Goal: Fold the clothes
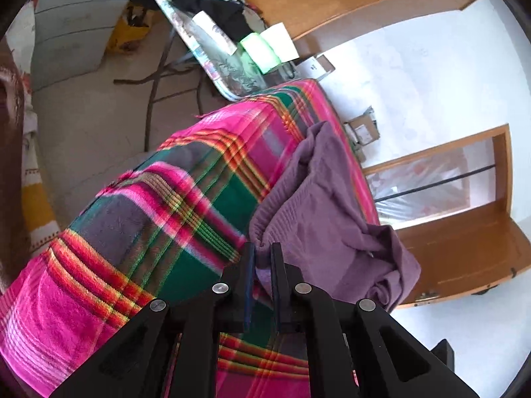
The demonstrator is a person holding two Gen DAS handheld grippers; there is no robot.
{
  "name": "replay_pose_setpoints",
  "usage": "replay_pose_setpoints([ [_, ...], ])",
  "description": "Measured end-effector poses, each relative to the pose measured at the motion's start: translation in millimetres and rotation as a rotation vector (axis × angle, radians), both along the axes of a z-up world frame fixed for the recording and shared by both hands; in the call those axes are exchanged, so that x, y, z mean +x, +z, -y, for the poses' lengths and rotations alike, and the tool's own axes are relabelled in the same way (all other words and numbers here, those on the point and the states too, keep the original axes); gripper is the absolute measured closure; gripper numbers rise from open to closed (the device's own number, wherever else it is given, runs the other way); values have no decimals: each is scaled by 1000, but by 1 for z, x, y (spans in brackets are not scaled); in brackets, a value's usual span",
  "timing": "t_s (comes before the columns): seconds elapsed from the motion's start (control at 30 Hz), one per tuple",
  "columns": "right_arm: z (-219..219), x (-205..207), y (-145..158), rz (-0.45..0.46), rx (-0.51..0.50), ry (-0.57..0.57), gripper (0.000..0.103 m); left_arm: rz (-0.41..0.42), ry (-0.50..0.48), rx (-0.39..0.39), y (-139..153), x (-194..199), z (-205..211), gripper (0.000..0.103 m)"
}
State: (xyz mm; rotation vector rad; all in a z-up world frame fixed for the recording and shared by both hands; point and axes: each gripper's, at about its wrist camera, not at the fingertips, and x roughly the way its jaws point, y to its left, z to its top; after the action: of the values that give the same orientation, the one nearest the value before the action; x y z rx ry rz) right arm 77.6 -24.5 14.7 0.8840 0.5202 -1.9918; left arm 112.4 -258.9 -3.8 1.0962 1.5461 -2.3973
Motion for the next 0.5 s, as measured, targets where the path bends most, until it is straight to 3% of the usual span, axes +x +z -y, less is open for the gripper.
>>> replay_pose_setpoints([
  [0.27, -13, -13, -9, 78, 2, -46, 91, 61, -14, -44, 0, -2, -7, 90],
  [0.33, -24, -14, -4, 97, -30, -56, 89, 72, -3, -68, 2, -1, -7, 88],
  [0.4, -35, -14, 2, 111, -67, -60, 83, 74, 10, -87, 5, 2, -8, 79],
  [0.5, -55, -11, 12, 123, -128, -66, 76, 65, 20, -130, 13, 5, -11, 79],
])
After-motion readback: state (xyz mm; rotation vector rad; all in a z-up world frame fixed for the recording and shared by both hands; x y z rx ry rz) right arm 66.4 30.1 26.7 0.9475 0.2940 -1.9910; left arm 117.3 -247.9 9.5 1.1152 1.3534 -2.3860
